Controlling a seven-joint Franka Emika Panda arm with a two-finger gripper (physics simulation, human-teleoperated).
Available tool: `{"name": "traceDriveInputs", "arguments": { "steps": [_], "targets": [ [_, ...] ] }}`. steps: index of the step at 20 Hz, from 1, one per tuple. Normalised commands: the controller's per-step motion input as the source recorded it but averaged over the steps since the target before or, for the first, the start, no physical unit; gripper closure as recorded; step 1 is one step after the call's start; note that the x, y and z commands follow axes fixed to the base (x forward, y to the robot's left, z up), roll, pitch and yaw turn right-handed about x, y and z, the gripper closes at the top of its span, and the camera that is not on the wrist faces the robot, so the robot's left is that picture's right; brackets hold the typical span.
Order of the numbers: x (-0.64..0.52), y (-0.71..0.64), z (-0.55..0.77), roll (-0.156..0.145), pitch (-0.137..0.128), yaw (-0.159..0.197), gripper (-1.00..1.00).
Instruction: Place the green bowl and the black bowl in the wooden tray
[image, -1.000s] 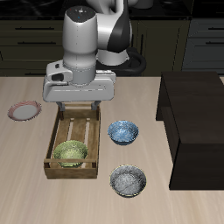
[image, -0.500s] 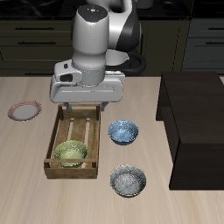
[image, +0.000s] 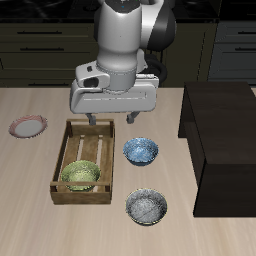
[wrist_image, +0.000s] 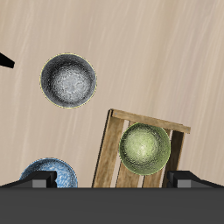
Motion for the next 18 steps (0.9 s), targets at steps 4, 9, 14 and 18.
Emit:
{"name": "traceDriveInputs", "arguments": {
  "steps": [4, 9, 14, 18],
  "targets": [
    [0.2, 0.37, 0.06, 0.056, 0.007, 0.026, -1.0],
    [0.2, 0.15, 0.08, 0.011, -0.008, 0.002, -1.0],
    [0.23, 0.01, 0.01, -0.015, -0.001, 0.015, -1.0],
    [0.18, 0.01, 0.0, 0.013, 0.001, 0.003, -1.0]
  ]
}}
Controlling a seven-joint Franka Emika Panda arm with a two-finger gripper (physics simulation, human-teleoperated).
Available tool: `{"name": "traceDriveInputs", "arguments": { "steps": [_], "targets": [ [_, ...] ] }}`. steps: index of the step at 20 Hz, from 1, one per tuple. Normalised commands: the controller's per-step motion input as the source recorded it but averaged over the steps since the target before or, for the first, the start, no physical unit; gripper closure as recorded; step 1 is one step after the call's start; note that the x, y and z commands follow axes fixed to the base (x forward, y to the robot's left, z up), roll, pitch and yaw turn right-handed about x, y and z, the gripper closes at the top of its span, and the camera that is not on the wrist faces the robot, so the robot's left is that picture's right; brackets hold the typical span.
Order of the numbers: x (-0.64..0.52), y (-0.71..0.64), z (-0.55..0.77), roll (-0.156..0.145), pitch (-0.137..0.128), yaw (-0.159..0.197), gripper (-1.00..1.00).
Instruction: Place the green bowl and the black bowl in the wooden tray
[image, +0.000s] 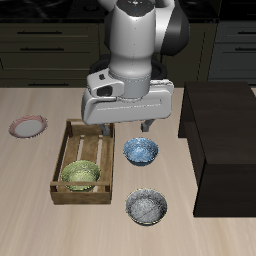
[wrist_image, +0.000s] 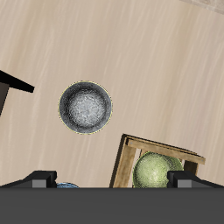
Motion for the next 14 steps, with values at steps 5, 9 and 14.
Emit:
{"name": "traceDriveInputs", "arguments": {
  "steps": [5, 9, 14],
  "targets": [
    [0.18, -0.01, -0.01, 0.002, -0.017, 0.024, -1.0],
    [0.13, -0.04, -0.07, 0.008, 0.006, 0.008, -1.0],
    [0.24, -0.12, -0.14, -0.011, 0.017, -0.003, -1.0]
  ]
}}
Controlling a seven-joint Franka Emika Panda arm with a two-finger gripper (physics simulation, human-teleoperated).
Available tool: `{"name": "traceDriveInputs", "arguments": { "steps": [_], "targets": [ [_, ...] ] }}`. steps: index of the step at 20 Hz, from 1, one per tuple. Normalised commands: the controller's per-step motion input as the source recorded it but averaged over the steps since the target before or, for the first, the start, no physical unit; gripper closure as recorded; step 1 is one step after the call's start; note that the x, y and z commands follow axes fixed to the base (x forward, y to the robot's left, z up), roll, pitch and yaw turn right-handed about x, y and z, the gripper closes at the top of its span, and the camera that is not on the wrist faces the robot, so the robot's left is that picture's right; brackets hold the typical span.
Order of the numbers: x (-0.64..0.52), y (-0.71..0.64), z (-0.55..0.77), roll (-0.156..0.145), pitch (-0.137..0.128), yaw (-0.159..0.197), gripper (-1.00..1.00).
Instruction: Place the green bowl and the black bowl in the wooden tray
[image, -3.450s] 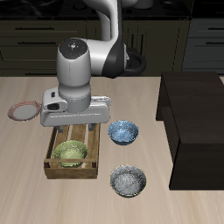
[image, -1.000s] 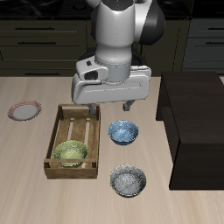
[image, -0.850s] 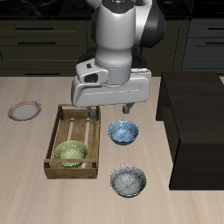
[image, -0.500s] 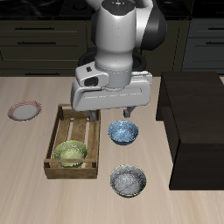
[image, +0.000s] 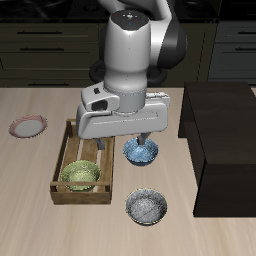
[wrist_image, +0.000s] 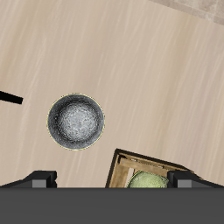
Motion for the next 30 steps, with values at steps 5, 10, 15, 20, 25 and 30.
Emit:
{"name": "traceDriveInputs", "arguments": {
  "steps": [5, 10, 15, 20, 25, 30],
  "targets": [
    [0.19, -0.01, -0.25, 0.012, 0.041, 0.02, -1.0],
    [0.14, 0.09, -0.34, 0.031, 0.038, 0.018, -1.0],
    [0.17, 0.07, -0.22, 0.023, 0.018, 0.0, -1.0],
    [0.13, 0.05, -0.32, 0.005, 0.043, 0.002, -1.0],
    [0.07, 0.07, -0.41, 0.004, 0.052, 0.0, -1.0],
    [0.02, 0.03, -0.46, 0.0, 0.062, 0.003, -1.0]
  ]
}}
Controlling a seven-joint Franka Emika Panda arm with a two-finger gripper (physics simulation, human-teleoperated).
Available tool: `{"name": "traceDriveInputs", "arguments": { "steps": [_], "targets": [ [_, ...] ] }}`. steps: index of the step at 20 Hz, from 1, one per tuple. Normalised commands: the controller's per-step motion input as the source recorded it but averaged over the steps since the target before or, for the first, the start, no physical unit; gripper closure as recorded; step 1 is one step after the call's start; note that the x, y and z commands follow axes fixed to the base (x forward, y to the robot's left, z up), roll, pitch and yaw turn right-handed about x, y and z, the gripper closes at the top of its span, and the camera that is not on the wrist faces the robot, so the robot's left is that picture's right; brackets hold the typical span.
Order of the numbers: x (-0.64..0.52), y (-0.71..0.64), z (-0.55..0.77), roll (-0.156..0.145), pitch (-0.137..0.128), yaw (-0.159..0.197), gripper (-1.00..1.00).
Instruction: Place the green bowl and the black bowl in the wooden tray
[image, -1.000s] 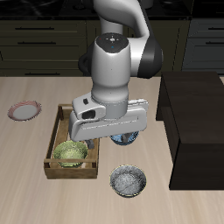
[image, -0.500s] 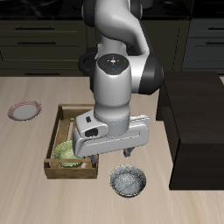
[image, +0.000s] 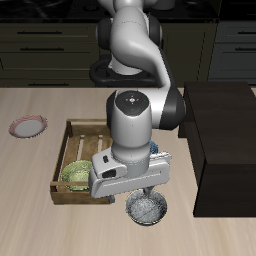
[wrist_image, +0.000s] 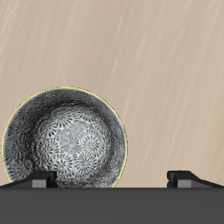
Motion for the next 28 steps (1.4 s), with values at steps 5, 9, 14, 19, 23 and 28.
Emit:
{"name": "traceDriveInputs", "arguments": {
  "steps": [5, 9, 14, 19, 23, 28],
  "targets": [
    [-0.09, 0.05, -0.31, 0.023, 0.039, -0.002, -1.0],
    [-0.08, 0.05, -0.31, 0.012, 0.036, -0.019, -1.0],
    [-0.05, 0.03, -0.28, 0.013, 0.04, -0.013, -1.0],
    [-0.05, -0.02, -0.19, 0.03, 0.019, -0.032, 1.0],
    [-0.02, -0.06, -0.03, -0.003, -0.002, -0.029, 1.0],
    [-0.03, 0.0, 0.09, 0.016, -0.019, -0.03, 1.0]
  ]
}}
